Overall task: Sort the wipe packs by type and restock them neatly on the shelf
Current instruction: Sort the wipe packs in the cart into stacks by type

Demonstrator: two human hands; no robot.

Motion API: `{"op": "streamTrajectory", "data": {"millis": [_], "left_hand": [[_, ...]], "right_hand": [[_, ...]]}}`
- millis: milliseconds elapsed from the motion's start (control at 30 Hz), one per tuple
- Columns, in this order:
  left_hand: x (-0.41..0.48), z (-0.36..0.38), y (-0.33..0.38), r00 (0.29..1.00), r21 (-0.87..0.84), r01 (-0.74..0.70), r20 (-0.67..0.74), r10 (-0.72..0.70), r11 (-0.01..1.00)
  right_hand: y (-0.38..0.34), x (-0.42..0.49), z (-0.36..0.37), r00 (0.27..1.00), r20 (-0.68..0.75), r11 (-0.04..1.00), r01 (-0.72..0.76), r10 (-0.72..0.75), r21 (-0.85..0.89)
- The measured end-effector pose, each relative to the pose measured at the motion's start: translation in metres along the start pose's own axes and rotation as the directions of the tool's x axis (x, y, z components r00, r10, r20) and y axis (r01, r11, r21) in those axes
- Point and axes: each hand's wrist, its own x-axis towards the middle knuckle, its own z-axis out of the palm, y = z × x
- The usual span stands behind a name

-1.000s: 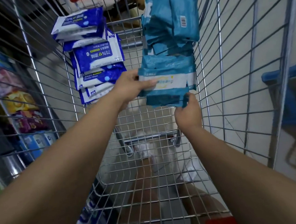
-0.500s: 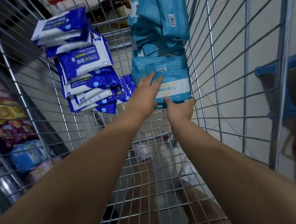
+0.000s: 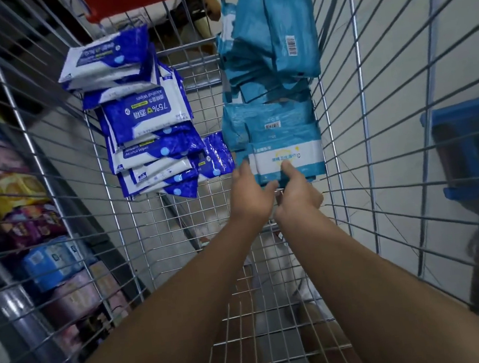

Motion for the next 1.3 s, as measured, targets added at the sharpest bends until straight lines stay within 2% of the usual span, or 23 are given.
{"op": "streamTrajectory", "data": {"millis": [133,200,333,433,500,567,800,900,1000,1167,1300], "left_hand": [[-0.002,0.000,0.002,0.995,0.025,-0.082,0.065,0.080,0.996],[0.003,-0.009,0.001,0.993,0.031,-0.105,0.056,0.103,0.994],[0.023,-0.030,0.016,0.979,0.154,-0.192,-0.036,0.199,0.969],[0.045,-0.036,0.036,0.993,0.160,-0.109,-0.024,0.114,0.981],[0.055,-0.033,0.047,0.998,0.150,0.010,0.062,-0.020,0.989],[0.059,-0.028,0.053,0.989,0.134,0.076,0.118,-0.092,0.988],[0.049,-0.007,0.056,0.986,0.150,-0.013,0.164,-0.012,0.989],[0.053,-0.013,0.049,0.995,0.123,0.012,0.095,-0.024,0.992],[0.057,-0.016,0.048,0.988,0.043,0.069,0.137,-0.074,0.997],[0.057,-0.020,0.049,0.974,0.157,-0.027,0.224,-0.009,0.987],[0.056,-0.038,0.037,0.949,0.263,-0.180,0.301,0.097,0.948]], "right_hand": [[-0.001,0.008,-0.006,0.989,-0.084,0.993,0.121,-0.120,-0.002],[-0.002,0.007,-0.007,0.991,-0.065,0.993,0.116,-0.114,0.018],[-0.005,0.001,-0.009,0.997,-0.005,0.997,0.076,-0.076,0.017],[-0.009,0.000,-0.006,1.000,0.024,1.000,0.010,-0.010,-0.005],[-0.011,0.000,-0.003,0.997,0.049,0.999,-0.051,0.051,-0.008],[-0.011,-0.001,-0.001,0.991,0.098,0.996,-0.092,0.092,-0.004],[-0.010,0.005,-0.011,0.984,0.169,0.998,-0.046,0.051,-0.036],[-0.008,-0.001,-0.011,0.985,0.166,0.999,-0.043,0.042,0.005],[-0.007,-0.003,-0.008,0.990,0.131,0.999,-0.049,0.048,0.007],[0.001,0.002,-0.009,0.995,0.095,1.000,-0.010,0.008,0.020],[0.005,0.006,-0.010,0.995,0.089,0.999,0.035,-0.034,-0.012]]}}
